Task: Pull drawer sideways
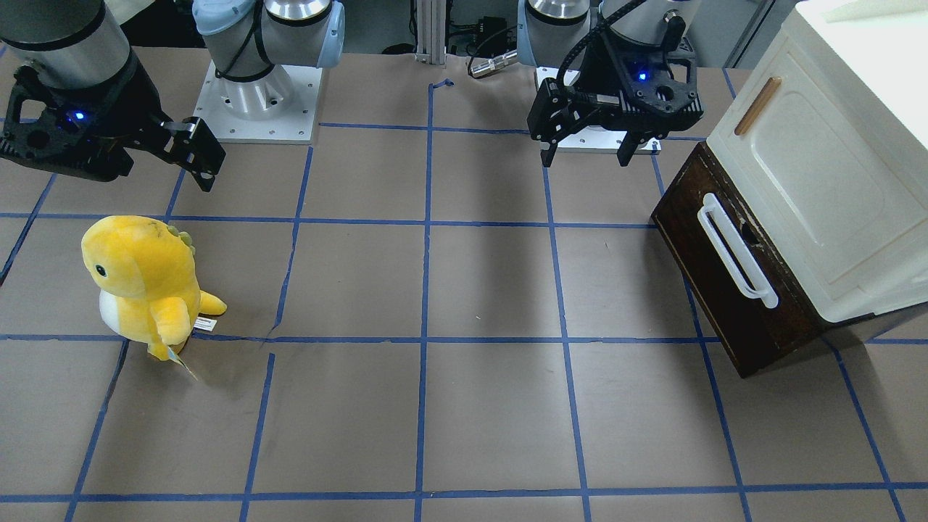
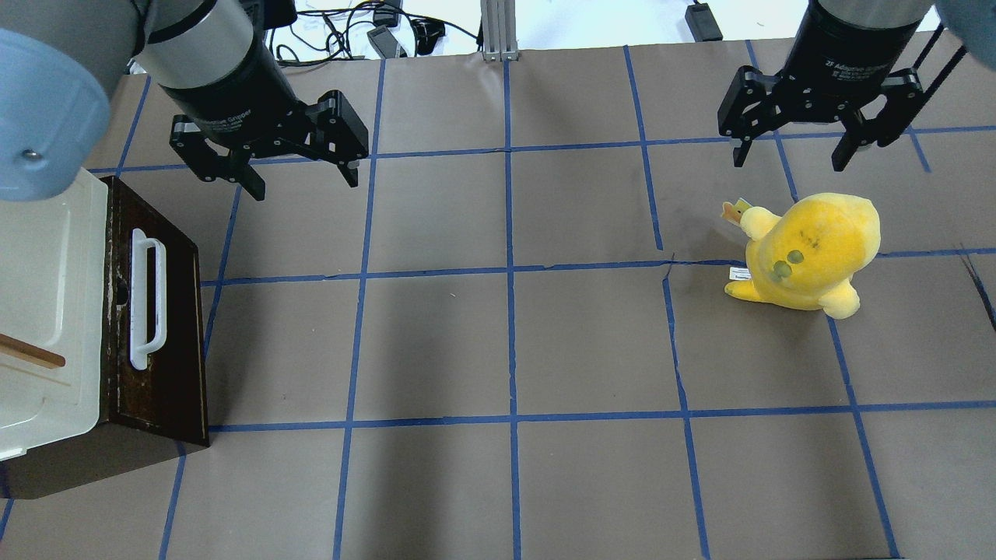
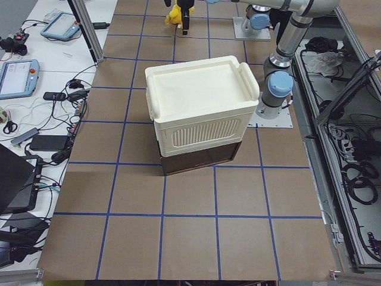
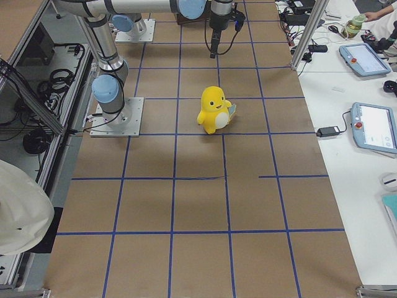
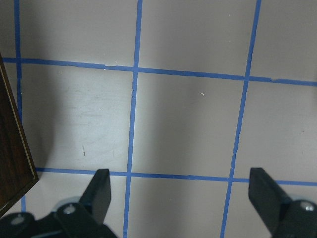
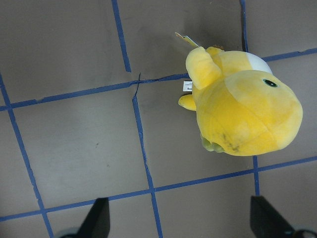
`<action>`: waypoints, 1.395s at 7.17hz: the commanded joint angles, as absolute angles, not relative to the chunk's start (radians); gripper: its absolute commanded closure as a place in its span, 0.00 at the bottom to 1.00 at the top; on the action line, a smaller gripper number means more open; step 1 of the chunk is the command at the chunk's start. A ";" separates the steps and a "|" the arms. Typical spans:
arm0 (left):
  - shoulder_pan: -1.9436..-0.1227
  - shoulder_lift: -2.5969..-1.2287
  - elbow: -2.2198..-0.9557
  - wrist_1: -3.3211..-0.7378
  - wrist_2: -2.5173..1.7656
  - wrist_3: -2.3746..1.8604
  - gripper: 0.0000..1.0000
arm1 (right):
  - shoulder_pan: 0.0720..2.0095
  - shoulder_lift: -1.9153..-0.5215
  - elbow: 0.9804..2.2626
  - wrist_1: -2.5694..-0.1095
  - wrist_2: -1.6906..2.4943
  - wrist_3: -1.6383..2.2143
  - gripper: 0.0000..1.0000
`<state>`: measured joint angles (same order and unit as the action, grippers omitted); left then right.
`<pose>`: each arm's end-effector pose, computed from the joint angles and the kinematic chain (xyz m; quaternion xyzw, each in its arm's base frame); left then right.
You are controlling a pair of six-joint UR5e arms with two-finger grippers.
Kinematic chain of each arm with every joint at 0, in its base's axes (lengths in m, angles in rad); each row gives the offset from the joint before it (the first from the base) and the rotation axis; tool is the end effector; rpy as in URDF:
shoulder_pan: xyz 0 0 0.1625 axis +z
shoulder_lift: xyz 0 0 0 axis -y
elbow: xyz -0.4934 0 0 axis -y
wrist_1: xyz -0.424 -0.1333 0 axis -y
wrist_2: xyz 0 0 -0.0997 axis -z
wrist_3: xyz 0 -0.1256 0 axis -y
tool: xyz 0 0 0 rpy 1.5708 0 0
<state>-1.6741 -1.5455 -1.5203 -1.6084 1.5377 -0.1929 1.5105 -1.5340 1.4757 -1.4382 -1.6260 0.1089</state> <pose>-0.1898 -0.4978 0.5662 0.0445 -0.9987 0.0164 0.0192 0.0941 -0.5382 0.5478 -0.0834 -0.9954 -0.0364 0.0285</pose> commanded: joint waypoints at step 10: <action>-1.671 -1.522 -1.526 -1.652 1.536 -0.192 0.00 | 1.511 -1.534 1.476 -1.439 -1.626 0.109 0.00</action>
<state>-1.6705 -1.5227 -1.5250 -1.6505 1.5353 -0.1920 1.5108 -1.5340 1.4757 -1.4389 -1.6260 0.1089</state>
